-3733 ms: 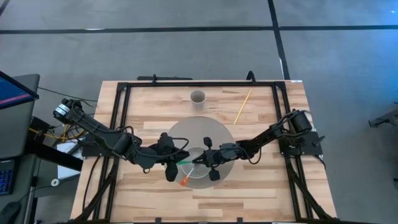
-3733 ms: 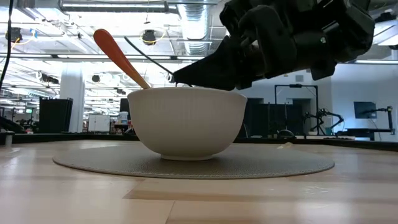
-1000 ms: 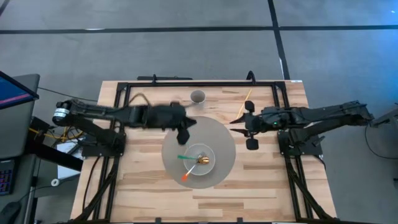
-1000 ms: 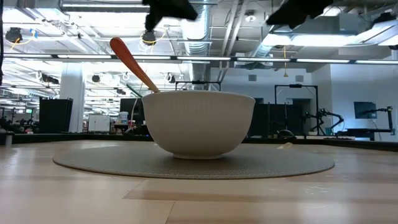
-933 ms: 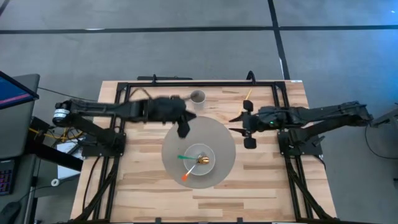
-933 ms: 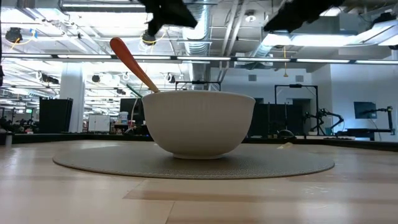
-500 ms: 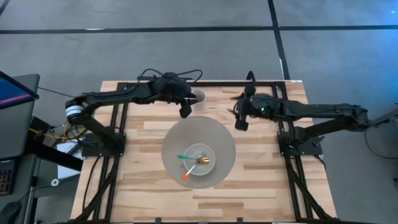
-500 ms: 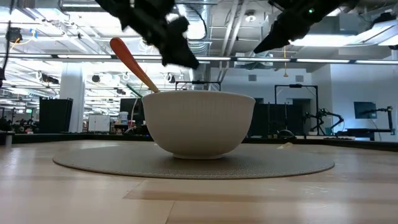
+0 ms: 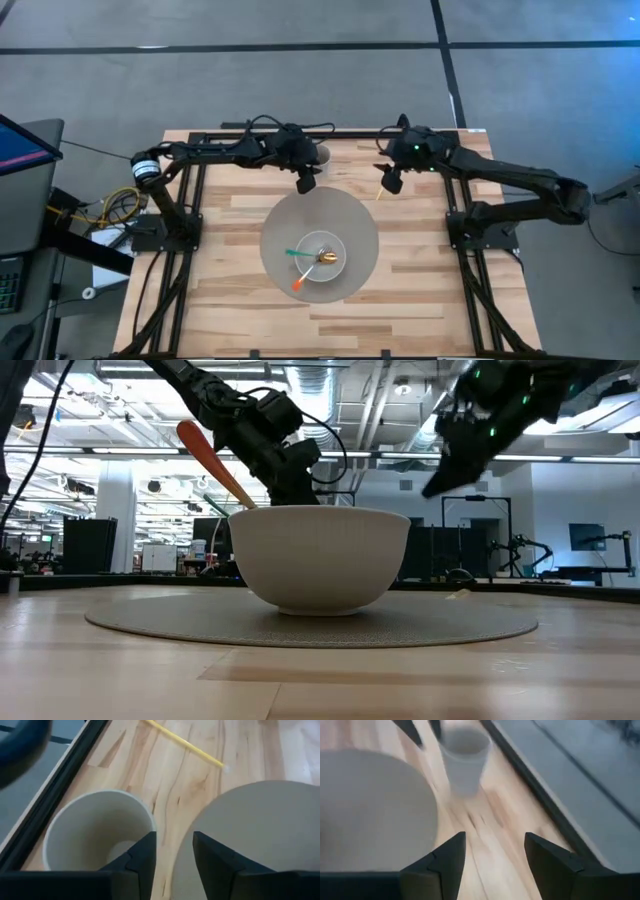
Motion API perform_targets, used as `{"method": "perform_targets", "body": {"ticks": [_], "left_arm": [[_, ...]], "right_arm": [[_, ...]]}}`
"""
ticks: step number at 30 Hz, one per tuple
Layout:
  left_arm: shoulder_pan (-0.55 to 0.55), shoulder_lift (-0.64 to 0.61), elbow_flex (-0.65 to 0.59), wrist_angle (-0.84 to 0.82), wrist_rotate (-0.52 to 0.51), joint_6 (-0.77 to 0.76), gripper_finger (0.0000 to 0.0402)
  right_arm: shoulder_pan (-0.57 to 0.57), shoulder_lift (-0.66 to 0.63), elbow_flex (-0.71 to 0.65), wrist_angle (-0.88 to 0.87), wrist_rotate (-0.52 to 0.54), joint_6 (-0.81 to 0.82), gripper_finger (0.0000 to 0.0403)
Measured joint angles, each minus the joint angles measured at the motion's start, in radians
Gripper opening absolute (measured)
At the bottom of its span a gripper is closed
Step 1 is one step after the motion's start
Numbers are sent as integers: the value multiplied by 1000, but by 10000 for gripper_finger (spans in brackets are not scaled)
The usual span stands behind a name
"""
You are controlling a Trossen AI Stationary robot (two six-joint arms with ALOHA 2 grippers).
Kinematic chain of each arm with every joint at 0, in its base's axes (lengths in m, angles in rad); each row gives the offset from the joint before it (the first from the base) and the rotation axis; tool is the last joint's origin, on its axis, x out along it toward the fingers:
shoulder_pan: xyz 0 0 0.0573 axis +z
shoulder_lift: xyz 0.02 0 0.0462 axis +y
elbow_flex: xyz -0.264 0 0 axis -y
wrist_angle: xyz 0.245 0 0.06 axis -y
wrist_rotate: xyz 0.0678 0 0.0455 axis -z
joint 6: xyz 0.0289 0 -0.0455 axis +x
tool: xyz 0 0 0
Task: Pick & Place Utensil
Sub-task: Put the gray cup on the gray placemat to the top left of the white bowl
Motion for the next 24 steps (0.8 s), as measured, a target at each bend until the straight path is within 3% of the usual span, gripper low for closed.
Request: {"method": "perform_targets", "body": {"ticks": [13, 24], "left_arm": [[2, 1, 0, -8, -58, 0, 121], [6, 101, -2, -4, -97, 0, 116]], "right_arm": [[10, 189, -24, 60, -2, 41, 173], [29, 200, -24, 66, -2, 34, 171]]}}
